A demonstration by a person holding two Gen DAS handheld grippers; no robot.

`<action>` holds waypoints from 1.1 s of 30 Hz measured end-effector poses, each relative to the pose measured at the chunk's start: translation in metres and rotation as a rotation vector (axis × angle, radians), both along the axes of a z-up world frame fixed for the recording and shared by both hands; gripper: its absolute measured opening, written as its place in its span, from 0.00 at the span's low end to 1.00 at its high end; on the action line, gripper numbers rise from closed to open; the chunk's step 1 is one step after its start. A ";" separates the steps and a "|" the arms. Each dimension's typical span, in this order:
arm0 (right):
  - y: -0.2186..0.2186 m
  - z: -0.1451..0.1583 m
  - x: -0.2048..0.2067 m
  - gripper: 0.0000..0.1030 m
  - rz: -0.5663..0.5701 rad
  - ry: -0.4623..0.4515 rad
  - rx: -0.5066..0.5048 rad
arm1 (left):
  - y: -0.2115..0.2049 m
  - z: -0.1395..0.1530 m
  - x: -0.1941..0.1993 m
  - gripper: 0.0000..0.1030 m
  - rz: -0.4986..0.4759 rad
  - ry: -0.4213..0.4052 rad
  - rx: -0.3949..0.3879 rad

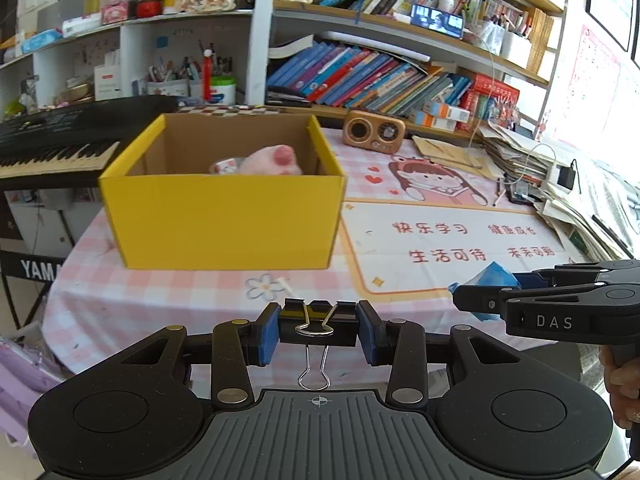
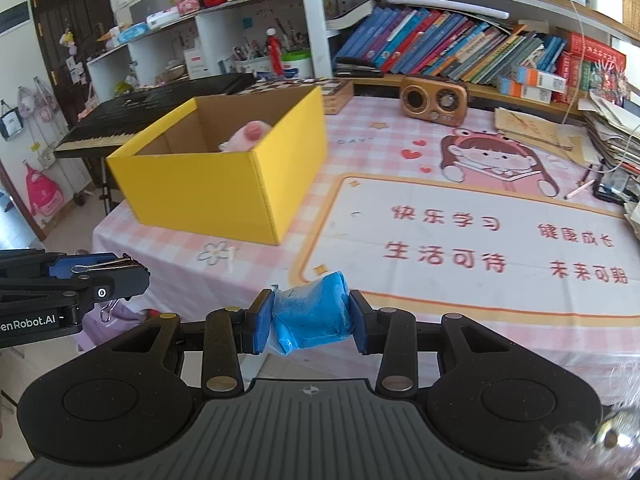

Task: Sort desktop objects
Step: 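Carry the binder clip and blue wrapped item with both tools toward the yellow box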

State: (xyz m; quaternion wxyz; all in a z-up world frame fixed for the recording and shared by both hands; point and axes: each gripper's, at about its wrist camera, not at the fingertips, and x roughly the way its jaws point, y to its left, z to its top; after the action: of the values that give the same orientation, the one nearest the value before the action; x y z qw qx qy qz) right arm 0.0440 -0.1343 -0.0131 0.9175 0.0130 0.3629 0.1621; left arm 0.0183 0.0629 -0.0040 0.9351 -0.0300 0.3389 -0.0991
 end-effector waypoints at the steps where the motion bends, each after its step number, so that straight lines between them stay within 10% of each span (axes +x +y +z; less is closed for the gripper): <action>1: 0.004 0.000 -0.001 0.36 0.006 0.000 0.001 | 0.004 0.000 -0.002 0.38 0.005 0.000 0.000; 33: 0.089 0.025 0.027 0.35 0.259 -0.071 0.005 | 0.076 0.033 0.007 0.38 0.193 -0.109 -0.006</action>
State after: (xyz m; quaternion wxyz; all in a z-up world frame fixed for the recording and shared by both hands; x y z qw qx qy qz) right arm 0.0709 -0.0454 0.0116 0.9012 -0.0374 0.3282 0.2806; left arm 0.0254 0.1384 0.0286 0.9572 -0.0600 0.2828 -0.0109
